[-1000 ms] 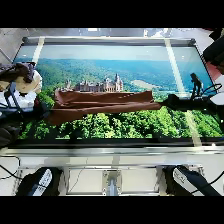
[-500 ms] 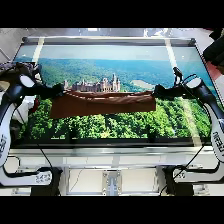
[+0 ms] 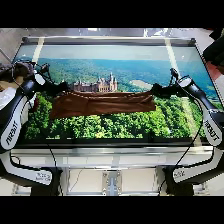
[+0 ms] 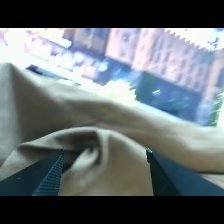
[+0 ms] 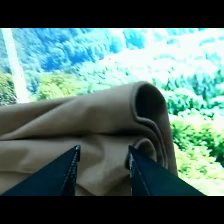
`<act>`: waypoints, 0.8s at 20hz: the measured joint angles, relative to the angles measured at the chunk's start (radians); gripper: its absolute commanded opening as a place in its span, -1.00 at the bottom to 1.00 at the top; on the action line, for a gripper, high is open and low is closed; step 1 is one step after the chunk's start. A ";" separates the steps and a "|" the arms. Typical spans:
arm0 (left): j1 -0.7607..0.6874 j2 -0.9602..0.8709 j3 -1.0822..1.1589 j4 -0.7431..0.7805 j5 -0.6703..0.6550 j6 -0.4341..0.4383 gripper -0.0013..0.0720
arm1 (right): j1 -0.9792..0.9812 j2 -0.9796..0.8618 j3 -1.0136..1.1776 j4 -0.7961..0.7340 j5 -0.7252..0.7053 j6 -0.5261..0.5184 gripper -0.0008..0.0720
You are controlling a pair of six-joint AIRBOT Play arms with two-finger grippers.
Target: Fold the shirts.
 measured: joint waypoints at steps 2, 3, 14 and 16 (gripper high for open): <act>-0.001 0.045 0.002 -0.011 0.026 0.009 0.64 | -0.009 0.012 0.064 -0.034 0.066 0.000 -0.03; -0.001 0.072 0.003 -0.016 0.045 0.021 0.64 | -0.019 0.023 0.097 -0.075 0.105 0.000 0.00; -0.207 0.222 0.073 -0.100 0.101 0.290 0.65 | -0.277 -0.116 0.161 0.025 0.469 -0.108 0.57; -0.258 0.187 0.099 -0.091 0.093 0.299 0.65 | -0.289 -0.178 0.161 0.098 0.510 -0.153 0.57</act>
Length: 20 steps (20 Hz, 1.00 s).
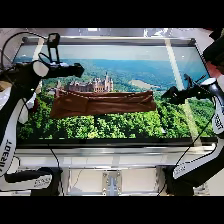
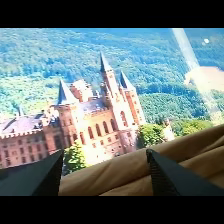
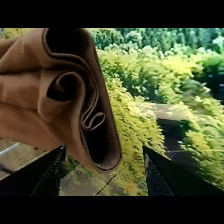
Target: Fold the shirts.
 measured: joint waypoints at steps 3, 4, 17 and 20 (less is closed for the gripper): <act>-0.061 -0.055 0.020 0.007 -0.010 0.007 0.65 | 0.017 -0.066 0.000 0.097 0.016 -0.058 0.57; -0.077 -0.068 0.024 0.007 -0.010 0.007 0.65 | 0.031 -0.080 0.000 0.117 0.006 -0.070 0.57; -0.129 -0.116 0.032 0.010 -0.015 0.011 -0.47 | 0.219 -0.117 0.002 0.106 -0.115 -0.048 -0.94; -0.133 -0.150 0.032 0.005 -0.045 0.011 -0.92 | 0.237 -0.088 0.002 0.171 -0.044 -0.048 -0.94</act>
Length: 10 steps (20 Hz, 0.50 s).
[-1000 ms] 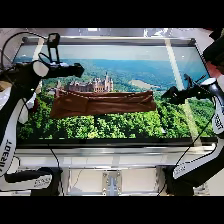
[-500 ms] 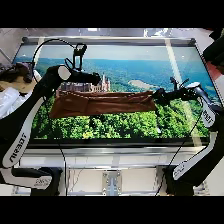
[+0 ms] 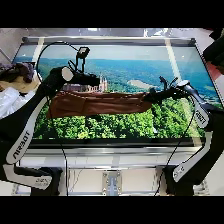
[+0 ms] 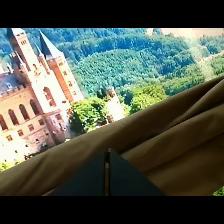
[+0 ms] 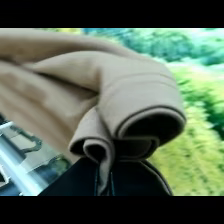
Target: Fold the shirts.
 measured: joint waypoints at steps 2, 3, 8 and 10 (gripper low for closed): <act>-0.013 -0.040 0.000 -0.023 -0.043 0.000 -0.92 | 0.005 0.055 0.000 0.022 0.045 0.000 -0.94; -0.024 -0.063 0.000 -0.033 -0.063 0.000 -0.92 | 0.005 0.094 0.000 0.029 0.063 0.006 -0.94; -0.137 -0.180 0.000 -0.105 -0.124 0.001 -0.92 | -0.029 0.324 0.000 -0.051 0.172 0.087 -0.95; -0.201 -0.218 0.000 -0.133 -0.122 0.002 -0.92 | -0.060 0.417 0.000 -0.116 0.235 0.124 -0.95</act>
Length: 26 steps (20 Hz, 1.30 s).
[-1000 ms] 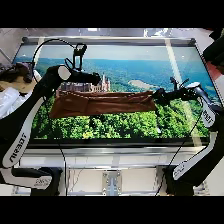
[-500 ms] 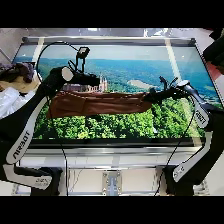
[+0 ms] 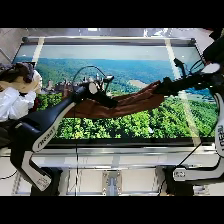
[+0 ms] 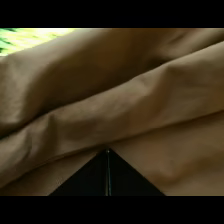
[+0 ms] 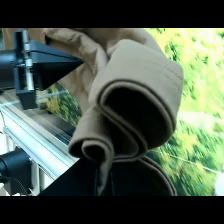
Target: Fold the shirts.
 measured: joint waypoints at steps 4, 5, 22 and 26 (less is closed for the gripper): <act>-0.116 -0.040 0.001 -0.055 0.056 0.002 -0.92 | -0.035 0.123 0.016 -0.085 0.064 0.046 -0.95; -0.138 -0.044 0.001 -0.073 0.071 0.007 -0.92 | -0.031 0.137 0.031 -0.091 0.068 0.057 -0.95; 0.381 0.359 0.063 0.314 -0.199 -0.067 -0.92 | 0.821 -0.101 0.130 -0.074 -0.695 0.247 0.92; 0.494 0.434 0.063 0.345 -0.234 -0.079 -0.92 | 0.871 -0.142 0.144 -0.079 -0.839 0.270 0.92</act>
